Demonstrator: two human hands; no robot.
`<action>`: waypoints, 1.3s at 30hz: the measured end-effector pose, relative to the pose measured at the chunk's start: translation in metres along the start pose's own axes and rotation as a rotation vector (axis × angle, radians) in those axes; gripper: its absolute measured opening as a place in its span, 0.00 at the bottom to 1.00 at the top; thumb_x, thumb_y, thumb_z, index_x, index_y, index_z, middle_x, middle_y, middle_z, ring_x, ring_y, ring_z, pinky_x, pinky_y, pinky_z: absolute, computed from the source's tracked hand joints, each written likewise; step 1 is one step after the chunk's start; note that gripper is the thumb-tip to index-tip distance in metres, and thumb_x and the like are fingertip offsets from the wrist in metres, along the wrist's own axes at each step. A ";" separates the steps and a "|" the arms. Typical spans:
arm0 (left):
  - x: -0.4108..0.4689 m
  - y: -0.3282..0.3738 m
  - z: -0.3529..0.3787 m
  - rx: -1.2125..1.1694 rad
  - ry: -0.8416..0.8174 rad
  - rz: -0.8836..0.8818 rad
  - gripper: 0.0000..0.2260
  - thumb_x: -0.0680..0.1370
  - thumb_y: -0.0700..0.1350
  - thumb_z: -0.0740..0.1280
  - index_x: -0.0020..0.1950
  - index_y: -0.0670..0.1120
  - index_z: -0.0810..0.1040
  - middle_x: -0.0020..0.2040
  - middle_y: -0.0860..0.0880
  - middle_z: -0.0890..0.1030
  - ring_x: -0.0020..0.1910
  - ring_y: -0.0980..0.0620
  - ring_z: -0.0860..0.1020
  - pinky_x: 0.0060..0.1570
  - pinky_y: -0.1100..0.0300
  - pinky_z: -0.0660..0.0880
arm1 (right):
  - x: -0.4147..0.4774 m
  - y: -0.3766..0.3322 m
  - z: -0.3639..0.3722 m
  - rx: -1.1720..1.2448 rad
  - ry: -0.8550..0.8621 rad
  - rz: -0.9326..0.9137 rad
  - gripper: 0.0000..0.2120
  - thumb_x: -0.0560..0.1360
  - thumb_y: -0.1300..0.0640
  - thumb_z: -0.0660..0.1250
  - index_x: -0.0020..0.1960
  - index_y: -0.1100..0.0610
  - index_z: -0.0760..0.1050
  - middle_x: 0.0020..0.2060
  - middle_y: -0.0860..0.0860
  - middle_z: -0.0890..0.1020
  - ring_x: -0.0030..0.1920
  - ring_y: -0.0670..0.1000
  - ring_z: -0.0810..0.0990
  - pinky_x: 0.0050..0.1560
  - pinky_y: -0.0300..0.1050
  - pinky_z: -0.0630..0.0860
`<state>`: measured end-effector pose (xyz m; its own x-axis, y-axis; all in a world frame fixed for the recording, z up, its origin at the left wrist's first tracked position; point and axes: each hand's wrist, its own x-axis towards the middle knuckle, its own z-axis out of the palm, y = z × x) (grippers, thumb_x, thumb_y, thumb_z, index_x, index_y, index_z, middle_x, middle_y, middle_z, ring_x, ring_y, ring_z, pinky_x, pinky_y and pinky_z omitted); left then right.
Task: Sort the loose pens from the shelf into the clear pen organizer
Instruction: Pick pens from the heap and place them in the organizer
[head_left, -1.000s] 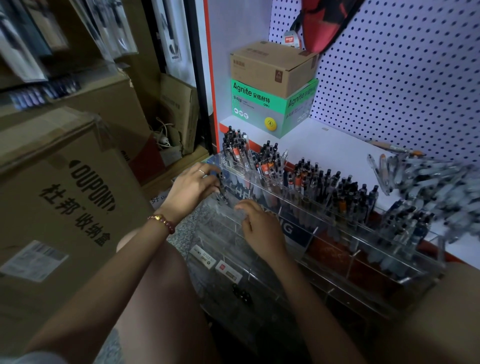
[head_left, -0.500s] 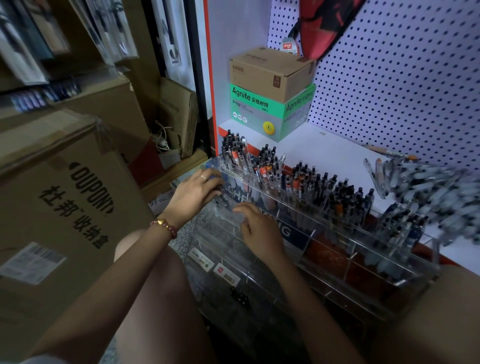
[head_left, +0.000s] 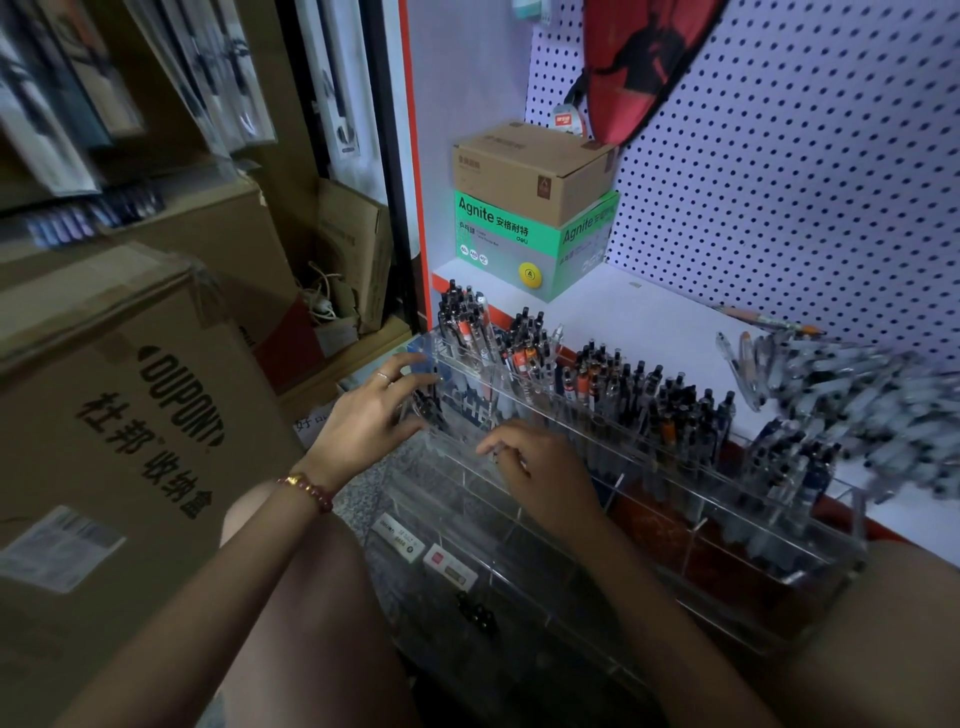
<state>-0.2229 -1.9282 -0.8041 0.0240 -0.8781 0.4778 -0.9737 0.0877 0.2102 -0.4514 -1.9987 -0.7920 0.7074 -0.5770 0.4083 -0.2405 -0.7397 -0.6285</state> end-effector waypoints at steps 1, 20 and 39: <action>0.003 0.005 -0.007 0.002 0.014 -0.001 0.22 0.73 0.52 0.72 0.64 0.51 0.72 0.67 0.50 0.68 0.42 0.49 0.79 0.28 0.55 0.76 | 0.001 -0.005 -0.010 0.013 -0.013 -0.012 0.13 0.74 0.65 0.58 0.45 0.59 0.82 0.39 0.47 0.82 0.35 0.33 0.75 0.32 0.27 0.67; 0.196 0.173 0.014 -0.446 -0.093 0.257 0.05 0.78 0.41 0.65 0.49 0.50 0.80 0.46 0.59 0.78 0.41 0.60 0.76 0.37 0.63 0.71 | 0.039 0.114 -0.283 -0.302 -0.255 0.482 0.08 0.79 0.62 0.62 0.51 0.61 0.80 0.41 0.45 0.77 0.36 0.39 0.75 0.40 0.36 0.73; 0.207 0.186 0.051 -0.455 -0.186 0.179 0.05 0.79 0.42 0.65 0.50 0.51 0.80 0.46 0.56 0.79 0.43 0.59 0.76 0.41 0.59 0.75 | 0.071 0.182 -0.220 -0.824 -0.236 0.556 0.19 0.77 0.51 0.61 0.30 0.57 0.66 0.28 0.51 0.69 0.39 0.52 0.67 0.63 0.50 0.61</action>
<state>-0.4105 -2.1181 -0.7096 -0.2144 -0.8958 0.3892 -0.7613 0.4029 0.5080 -0.5911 -2.2508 -0.7320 0.4476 -0.8942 0.0012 -0.8942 -0.4476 -0.0017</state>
